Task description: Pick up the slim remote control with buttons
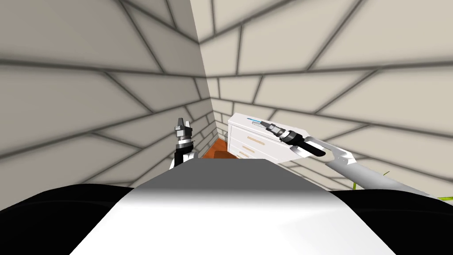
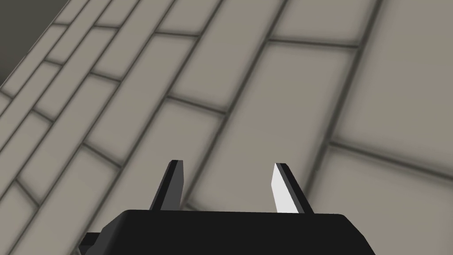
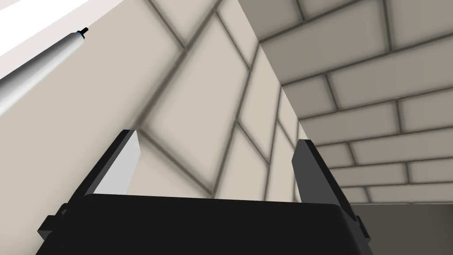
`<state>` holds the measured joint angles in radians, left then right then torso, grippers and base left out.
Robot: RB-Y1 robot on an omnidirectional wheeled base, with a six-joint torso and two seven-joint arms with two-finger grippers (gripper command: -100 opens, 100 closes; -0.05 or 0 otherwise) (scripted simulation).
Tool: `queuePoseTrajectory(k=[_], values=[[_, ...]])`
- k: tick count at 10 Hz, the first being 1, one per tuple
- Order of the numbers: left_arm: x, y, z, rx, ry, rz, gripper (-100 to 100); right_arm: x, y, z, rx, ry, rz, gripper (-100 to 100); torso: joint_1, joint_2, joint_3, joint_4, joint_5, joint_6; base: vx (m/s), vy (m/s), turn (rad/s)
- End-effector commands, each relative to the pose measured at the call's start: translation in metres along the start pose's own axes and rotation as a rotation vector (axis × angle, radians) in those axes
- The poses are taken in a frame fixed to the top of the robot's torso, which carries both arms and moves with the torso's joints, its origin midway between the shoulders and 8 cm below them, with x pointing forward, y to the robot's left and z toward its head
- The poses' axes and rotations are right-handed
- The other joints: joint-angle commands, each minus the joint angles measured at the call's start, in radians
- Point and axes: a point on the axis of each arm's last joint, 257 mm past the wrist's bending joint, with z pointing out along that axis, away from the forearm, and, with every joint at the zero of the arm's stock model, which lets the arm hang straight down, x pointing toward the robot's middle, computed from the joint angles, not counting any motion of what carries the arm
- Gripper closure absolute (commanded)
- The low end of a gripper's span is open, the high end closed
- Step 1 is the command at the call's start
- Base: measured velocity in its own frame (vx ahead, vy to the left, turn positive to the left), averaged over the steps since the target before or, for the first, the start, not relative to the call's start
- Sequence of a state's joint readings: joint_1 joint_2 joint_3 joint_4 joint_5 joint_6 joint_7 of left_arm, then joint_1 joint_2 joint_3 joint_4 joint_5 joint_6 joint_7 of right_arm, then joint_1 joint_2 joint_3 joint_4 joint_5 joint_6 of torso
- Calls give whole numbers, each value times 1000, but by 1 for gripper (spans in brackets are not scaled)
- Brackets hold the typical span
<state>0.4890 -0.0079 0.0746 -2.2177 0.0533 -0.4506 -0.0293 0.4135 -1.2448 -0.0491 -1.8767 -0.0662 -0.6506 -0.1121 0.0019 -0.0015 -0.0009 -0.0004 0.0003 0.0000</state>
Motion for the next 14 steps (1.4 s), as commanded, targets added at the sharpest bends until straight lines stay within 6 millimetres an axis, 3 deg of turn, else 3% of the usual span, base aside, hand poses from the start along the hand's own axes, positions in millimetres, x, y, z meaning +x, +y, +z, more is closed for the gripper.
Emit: queuePoseTrajectory(k=[1, 8, 9, 11, 12, 14], values=[[0, 0, 0, 0, 0, 0, 0, 1, -4, -1, 9, 47, -29, -100, 0, 0, 0, 0, 0, 0, 28, 37, 13], [0, 0, 0, 0, 0, 0, 0, 6, -21, -12, 57, 245, -151, -100, 0, 0, 0, 0, 0, 0, 21, 28, 16], [0, 0, 0, 0, 0, 0, 0, 9, -30, -21, 77, 292, -173, -100, -1, 0, 0, 0, 0, 0, 30, 22, 44], [0, 0, 0, 0, 0, 0, 0, 7, -29, -19, 80, 335, -205, -100, 0, -1, 0, 0, 0, 0, 22, 22, 12], [0, 0, 0, 0, 0, 0, 0, 10, -39, -29, 100, 383, -227, -100, -1, 0, 0, 0, 0, 0, 24, 30, 38], [0, 0, 0, 0, 0, 0, 0, 7, -38, -27, 103, 426, -258, -100, 0, 0, 0, 0, 0, 0, 19, 20, 18]])
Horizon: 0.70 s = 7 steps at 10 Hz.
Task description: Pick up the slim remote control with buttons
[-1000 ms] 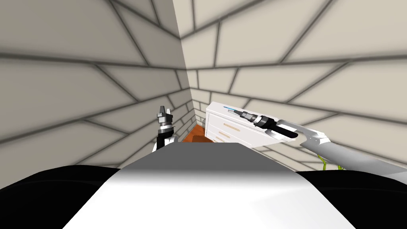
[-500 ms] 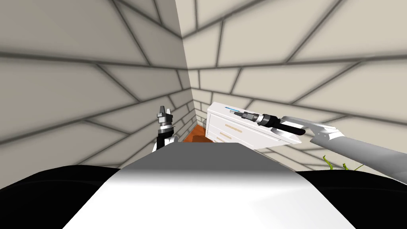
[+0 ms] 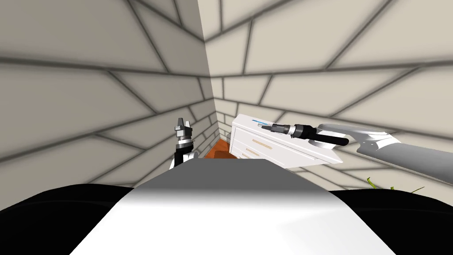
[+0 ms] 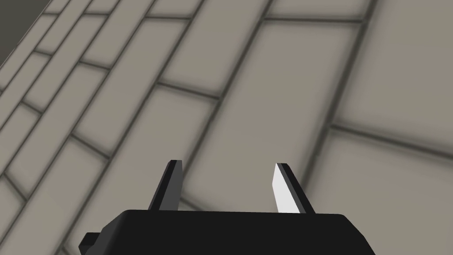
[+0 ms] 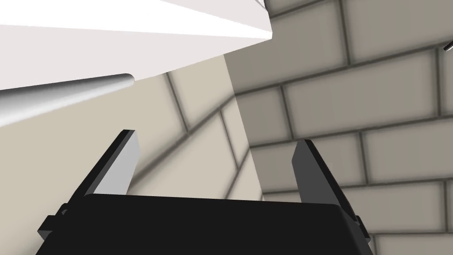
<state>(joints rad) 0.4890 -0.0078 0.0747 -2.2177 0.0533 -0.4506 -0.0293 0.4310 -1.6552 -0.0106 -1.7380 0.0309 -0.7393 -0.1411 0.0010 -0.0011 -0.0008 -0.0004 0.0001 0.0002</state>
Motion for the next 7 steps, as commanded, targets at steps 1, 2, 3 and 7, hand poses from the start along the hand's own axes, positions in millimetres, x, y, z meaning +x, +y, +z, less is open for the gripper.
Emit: queuePoseTrajectory(k=[1, 2, 3, 7], values=[[0, 0, 0, 0, 0, 0, 0, 8, -9, -7, 20, 66, -32, -100, 0, 0, 0, 0, 0, 0, 24, 23, 55], [0, 0, 0, 0, 0, 0, 0, 5, -9, -8, 23, 92, -52, -100, 0, 0, 0, 0, 0, 0, 25, 25, 27], [0, 0, 0, 0, 0, 0, 0, 4, -9, -8, 24, 105, -62, -100, 1, -1, 0, 0, 0, 0, 11, 13, -3], [0, 0, 0, 0, 0, 0, 0, 15, -26, -25, 63, 256, -136, -100, 0, 0, 0, 0, 0, 0, 20, 18, 37]])
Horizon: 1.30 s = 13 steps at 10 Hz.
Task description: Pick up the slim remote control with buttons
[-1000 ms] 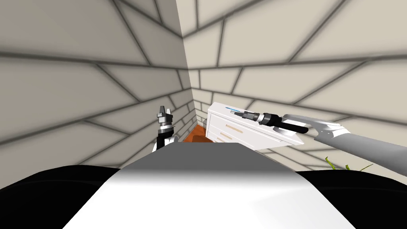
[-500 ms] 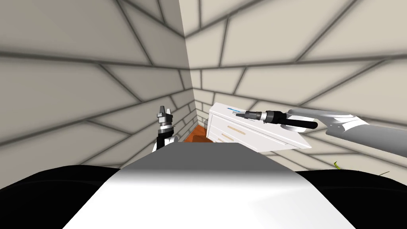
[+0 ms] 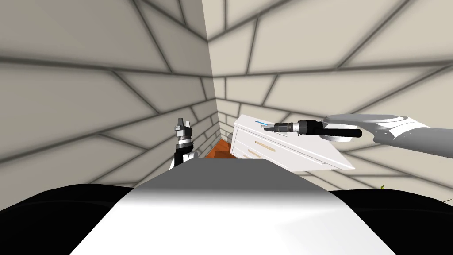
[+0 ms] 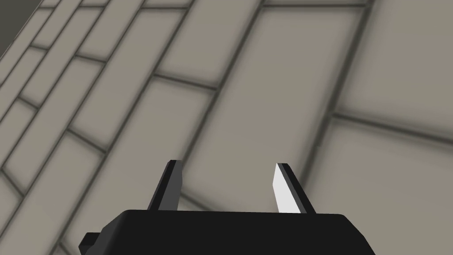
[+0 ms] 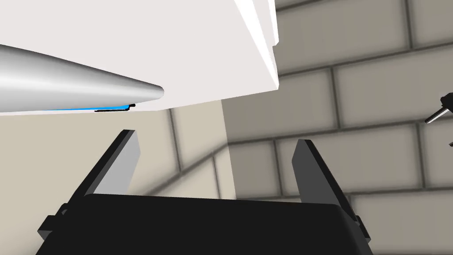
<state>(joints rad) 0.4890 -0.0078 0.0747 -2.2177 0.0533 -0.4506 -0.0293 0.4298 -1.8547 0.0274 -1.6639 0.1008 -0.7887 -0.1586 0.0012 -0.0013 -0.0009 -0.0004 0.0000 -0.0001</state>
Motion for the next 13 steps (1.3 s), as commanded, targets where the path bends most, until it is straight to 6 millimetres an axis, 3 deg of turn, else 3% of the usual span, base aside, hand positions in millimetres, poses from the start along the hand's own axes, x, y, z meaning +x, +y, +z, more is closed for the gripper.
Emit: queuePoseTrajectory(k=[1, 10, 13], values=[[0, 0, 0, 0, 0, 0, 0, 4, -4, -5, 9, 54, -29, -100, 0, 0, 0, 0, 0, 0, 21, 19, 32], [0, 0, 0, 0, 0, 0, 0, 15, -20, -23, 47, 243, -121, -100, 0, 0, 0, 0, 0, 0, 14, 7, 21], [0, 0, 0, 0, 0, 0, 0, 32, -35, -42, 74, 399, -172, -100, -1, 0, 0, 0, 0, 0, 22, 9, 53]])
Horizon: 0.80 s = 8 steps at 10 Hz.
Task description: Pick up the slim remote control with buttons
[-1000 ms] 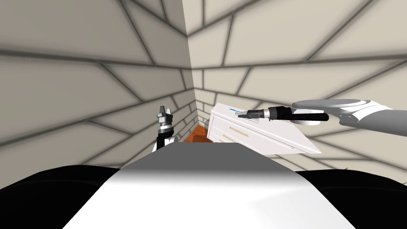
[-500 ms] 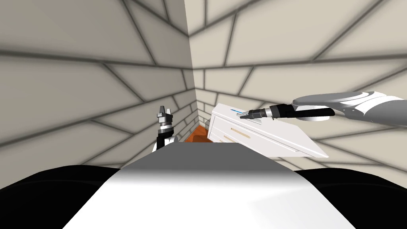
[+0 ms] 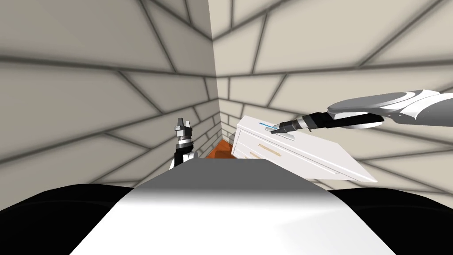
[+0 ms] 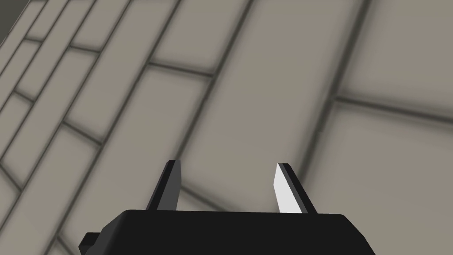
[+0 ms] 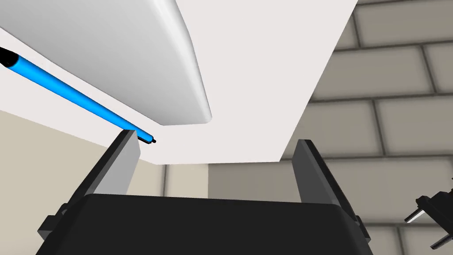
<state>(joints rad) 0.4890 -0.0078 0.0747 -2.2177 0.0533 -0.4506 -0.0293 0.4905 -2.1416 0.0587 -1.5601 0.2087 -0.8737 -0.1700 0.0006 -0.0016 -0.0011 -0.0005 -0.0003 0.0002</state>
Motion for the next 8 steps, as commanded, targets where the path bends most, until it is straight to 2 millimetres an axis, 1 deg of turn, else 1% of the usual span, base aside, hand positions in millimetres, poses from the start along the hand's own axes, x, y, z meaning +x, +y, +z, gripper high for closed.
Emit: queuePoseTrajectory(k=[1, 2, 3, 4, 5, 7, 8], values=[[0, 0, 0, 0, 0, 0, 0, 3, -4, -4, 7, 55, -26, -100, 0, 0, 0, 0, 0, 0, 24, 6, 34], [0, 0, 0, 0, 0, 0, 0, 17, -8, -9, 13, 119, -36, -100, 0, 0, 0, 0, 0, 0, 20, 8, 65], [0, 0, 0, 0, 0, 0, 0, 14, -9, -11, 17, 138, -53, -100, 0, 0, 0, 0, 0, 0, 19, 5, 32], [0, 0, 0, 0, 0, 0, 0, 28, -14, -16, 21, 202, -63, -100, 0, 0, 0, 0, 0, 0, 22, 4, 54], [0, 0, 0, 0, 0, 0, 0, 25, -14, -18, 24, 217, -76, -100, 0, 0, 0, 0, 0, 0, 16, 2, 33], [0, 0, 0, 0, 0, 0, 0, 50, -21, -31, 26, 349, -98, -100, 0, 0, 0, 0, 0, 0, 17, 1, 76], [0, 0, 0, 0, 0, 0, 0, 47, -22, -32, 29, 361, -109, -100, 0, 0, 0, 0, 0, 0, 13, 0, 28]])
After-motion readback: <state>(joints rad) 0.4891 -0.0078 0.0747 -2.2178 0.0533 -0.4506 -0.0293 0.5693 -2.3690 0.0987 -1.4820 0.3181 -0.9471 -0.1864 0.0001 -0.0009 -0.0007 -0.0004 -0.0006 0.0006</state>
